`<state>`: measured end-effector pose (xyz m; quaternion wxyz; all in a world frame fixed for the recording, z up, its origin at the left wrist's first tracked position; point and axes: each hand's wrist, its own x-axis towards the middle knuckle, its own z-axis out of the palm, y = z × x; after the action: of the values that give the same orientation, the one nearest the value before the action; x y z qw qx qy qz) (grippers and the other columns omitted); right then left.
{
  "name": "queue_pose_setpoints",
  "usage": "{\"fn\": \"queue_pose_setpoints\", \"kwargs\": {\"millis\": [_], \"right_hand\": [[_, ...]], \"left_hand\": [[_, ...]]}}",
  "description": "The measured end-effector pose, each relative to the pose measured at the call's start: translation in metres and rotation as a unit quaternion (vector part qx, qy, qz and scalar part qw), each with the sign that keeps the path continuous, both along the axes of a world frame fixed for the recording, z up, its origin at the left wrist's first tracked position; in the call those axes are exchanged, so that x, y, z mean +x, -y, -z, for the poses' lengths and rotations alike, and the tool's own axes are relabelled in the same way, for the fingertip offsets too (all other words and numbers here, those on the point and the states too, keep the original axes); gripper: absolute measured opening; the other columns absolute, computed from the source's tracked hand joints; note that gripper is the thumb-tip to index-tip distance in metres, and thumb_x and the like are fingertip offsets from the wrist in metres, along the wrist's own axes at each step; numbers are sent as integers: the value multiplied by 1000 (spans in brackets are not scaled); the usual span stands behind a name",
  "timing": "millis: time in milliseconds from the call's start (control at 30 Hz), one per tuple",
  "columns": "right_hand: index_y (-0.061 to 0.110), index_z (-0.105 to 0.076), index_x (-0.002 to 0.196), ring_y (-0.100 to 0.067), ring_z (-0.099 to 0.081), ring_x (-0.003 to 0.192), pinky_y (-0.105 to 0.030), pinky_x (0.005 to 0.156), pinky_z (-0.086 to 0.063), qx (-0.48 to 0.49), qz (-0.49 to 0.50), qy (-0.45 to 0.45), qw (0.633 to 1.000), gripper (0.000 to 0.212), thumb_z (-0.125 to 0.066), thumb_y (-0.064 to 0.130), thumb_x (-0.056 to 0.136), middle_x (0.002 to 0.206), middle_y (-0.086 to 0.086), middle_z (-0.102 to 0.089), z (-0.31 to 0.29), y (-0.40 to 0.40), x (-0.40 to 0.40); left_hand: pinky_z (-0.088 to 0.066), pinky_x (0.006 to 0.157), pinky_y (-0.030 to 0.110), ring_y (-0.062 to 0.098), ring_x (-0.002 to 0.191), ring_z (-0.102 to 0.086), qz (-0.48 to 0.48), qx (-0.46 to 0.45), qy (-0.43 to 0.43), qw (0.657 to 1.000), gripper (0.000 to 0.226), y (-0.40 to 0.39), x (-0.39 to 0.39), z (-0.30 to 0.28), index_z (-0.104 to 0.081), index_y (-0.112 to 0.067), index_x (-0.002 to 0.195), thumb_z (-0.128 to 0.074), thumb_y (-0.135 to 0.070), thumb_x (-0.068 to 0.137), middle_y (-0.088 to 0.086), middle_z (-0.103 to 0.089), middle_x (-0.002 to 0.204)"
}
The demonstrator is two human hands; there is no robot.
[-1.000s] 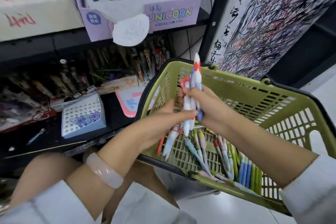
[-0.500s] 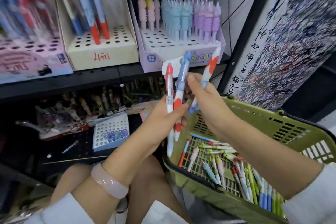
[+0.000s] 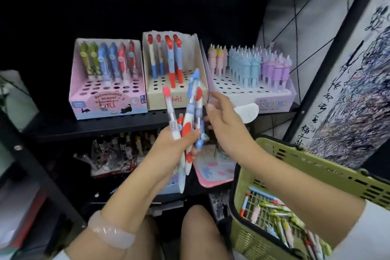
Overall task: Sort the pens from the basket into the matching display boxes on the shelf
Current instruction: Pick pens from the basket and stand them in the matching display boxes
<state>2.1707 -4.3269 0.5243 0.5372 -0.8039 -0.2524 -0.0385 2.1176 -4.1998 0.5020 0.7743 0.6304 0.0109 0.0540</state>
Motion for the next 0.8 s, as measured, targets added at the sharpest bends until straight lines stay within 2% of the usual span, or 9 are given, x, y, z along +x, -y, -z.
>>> {"fn": "queue_pose_setpoints", "kwargs": {"millis": [67, 133, 267, 400, 467, 567, 600, 667, 800], "right_hand": [[17, -43, 136, -14, -45, 112, -24, 96, -35, -121, -8, 213, 969, 43, -48, 10, 94, 135, -3, -40, -11, -2, 2], [11, -54, 127, -27, -50, 102, -35, 91, -42, -213, -35, 328, 920, 40, -56, 2, 88, 143, -11, -35, -17, -8, 6], [3, -62, 113, -31, -58, 96, -35, 81, -48, -234, -50, 381, 893, 29, -63, 2, 83, 138, -16, -45, -27, -26, 12], [-2, -65, 99, -34, -63, 94, -40, 74, -54, -255, -80, 456, 849, 23, -64, -2, 77, 106, -16, -65, -27, -41, 23], [1, -63, 98, -28, -64, 87, -27, 74, -47, -214, -62, 392, 893, 15, -63, 4, 83, 96, -10, -67, -23, -47, 26], [11, -56, 92, -15, -65, 66, -25, 65, -52, -37, -45, 113, 992, 6, -60, 15, 89, 76, -3, -66, -16, -64, 20], [13, -54, 88, -12, -64, 58, -23, 59, -54, 34, -61, 22, 997, 6, -59, 13, 90, 70, -2, -65, -14, -73, 17], [13, -52, 82, -9, -61, 51, -19, 52, -51, 121, -77, -75, 987, 10, -60, 12, 89, 62, -3, -64, -13, -86, 12], [11, -52, 80, -15, -59, 51, -20, 49, -48, 114, -91, -92, 985, 17, -65, 20, 85, 57, -2, -63, -14, -101, 8]], "left_hand": [[-45, 46, 21, 9, 43, -49, -6, -24, -11, 1000, 6, -17, -3, -7, -63, -10, 85, -60, -15, 87, 2, -61, 55], [-43, 43, 19, 8, 41, -48, -2, -38, -13, 999, 8, -29, -7, -13, -63, -7, 88, -58, -14, 88, 1, -62, 53], [-40, 40, 18, 9, 40, -45, 18, -69, -19, 997, 16, -43, -13, -19, -60, -2, 97, -57, -14, 87, 4, -62, 56], [-41, 43, 19, 10, 45, -45, 14, -83, -7, 996, 28, -56, -17, -20, -65, -6, 97, -63, -26, 78, 7, -66, 68], [-42, 47, 21, 10, 47, -46, -35, -64, 4, 997, 21, -65, -18, -18, -73, -18, 87, -63, -32, 76, 8, -66, 73], [-43, 46, 17, 6, 46, -50, -115, 16, -9, 993, 17, -77, -17, -13, -68, -20, 94, -59, -32, 86, -1, -56, 55], [-42, 44, 16, 5, 45, -50, -122, 32, -13, 992, 15, -79, -16, -12, -64, -19, 96, -57, -30, 88, -3, -55, 52], [-42, 43, 16, 5, 45, -50, -123, 37, -11, 992, 12, -79, -14, -11, -60, -15, 92, -56, -26, 90, -4, -53, 51], [-40, 41, 17, 7, 42, -47, -146, 49, -14, 988, 10, -84, -13, -8, -56, -10, 84, -57, -18, 91, -4, -51, 46]]}}
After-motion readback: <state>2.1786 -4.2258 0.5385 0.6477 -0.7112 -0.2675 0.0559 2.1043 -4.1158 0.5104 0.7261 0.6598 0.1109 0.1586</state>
